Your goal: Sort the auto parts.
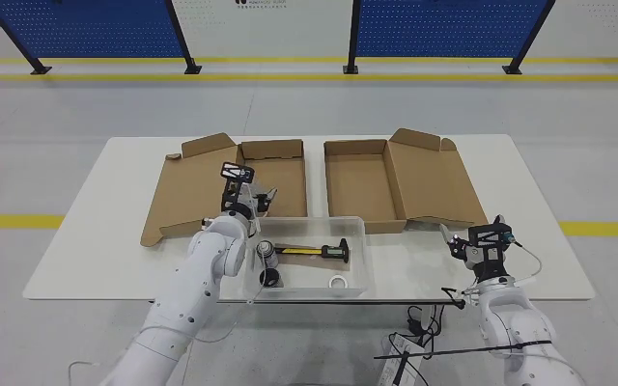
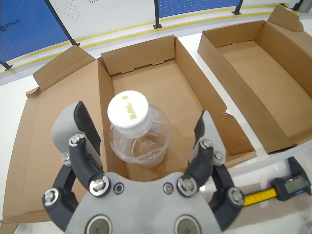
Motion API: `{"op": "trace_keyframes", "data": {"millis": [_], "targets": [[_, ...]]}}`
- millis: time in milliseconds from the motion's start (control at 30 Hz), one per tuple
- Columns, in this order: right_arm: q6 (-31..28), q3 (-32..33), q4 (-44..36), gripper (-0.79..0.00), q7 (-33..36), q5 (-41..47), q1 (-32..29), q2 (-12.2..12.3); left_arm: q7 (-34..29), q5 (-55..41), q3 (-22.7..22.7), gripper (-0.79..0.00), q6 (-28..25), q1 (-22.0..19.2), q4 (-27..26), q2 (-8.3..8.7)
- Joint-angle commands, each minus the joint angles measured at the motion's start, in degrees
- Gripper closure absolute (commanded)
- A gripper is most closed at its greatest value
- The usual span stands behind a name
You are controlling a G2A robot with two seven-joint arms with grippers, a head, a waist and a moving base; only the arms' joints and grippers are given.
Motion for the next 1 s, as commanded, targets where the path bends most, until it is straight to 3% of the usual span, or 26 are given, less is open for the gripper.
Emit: {"op": "trace_keyframes", "data": {"millis": [0, 367, 600, 967], "targets": [[0.0, 0.0, 0.0, -0.785, 0.0, 0.0, 0.0, 0.0, 0.1, 0.8, -0.2, -0.785, -0.5, 0.5, -1.2, 0.04], [0.0, 0.0, 0.0, -0.785, 0.0, 0.0, 0.0, 0.0, -0.2, 3.6, -3.8, -0.785, -5.1, 5.5, -10.1, 0.95], [0.0, 0.0, 0.0, -0.785, 0.0, 0.0, 0.0, 0.0, -1.3, 7.6, -4.6, -0.785, -11.2, 8.4, -16.2, 1.61], [0.0, 0.0, 0.0, -0.785, 0.0, 0.0, 0.0, 0.0, -8.7, -0.6, -8.2, -0.785, -20.1, 17.1, -26.8, 2.55]]}}
